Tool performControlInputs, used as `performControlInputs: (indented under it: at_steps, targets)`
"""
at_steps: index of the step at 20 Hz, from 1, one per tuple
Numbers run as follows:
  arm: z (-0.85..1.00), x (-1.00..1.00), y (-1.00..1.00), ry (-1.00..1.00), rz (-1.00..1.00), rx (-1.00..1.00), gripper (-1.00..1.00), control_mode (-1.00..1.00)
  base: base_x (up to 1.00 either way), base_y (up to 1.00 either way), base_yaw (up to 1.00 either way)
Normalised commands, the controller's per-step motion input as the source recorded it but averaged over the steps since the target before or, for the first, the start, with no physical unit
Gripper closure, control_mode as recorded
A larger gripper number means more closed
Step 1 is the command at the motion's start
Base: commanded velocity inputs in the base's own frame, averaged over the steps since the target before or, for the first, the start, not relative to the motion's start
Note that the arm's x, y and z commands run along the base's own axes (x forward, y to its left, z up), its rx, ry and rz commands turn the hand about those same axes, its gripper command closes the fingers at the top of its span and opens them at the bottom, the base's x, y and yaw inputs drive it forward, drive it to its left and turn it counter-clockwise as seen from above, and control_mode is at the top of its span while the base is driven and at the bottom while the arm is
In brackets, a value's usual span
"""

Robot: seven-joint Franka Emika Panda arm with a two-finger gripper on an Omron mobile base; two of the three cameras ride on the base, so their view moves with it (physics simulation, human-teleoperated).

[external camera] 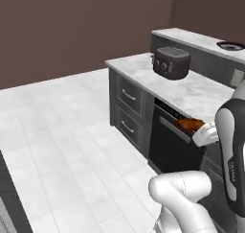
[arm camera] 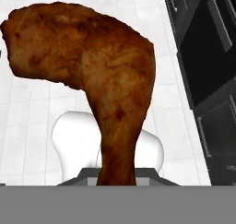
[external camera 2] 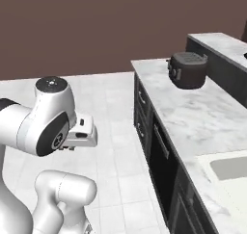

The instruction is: Take the chicken drumstick from the fridge and place it on the digital scale on the counter by the fridge. Wait a few seconds for a reading, then move it to the plate on the dining counter.

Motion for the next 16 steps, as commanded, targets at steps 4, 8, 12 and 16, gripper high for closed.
performControlInputs:
  at_steps: [4, 8, 12, 16]
  targets:
    - [0.00, 0.00, 0.00, 0.00, 0.00, 0.00, 1.00, 1.00, 1.00, 0.68, 0.21]
    - [0.00, 0.00, 0.00, 0.00, 0.00, 0.00, 1.00, 1.00, 1.00, 0.87, 0.05]
    - [0.00, 0.00, 0.00, 0.00, 0.00, 0.00, 1.00, 1.00, 1.00, 0.90, 0.01]
    - [0.00, 0.00, 0.00, 0.00, 0.00, 0.00, 1.00, 1.00, 1.00, 0.86, 0.00]
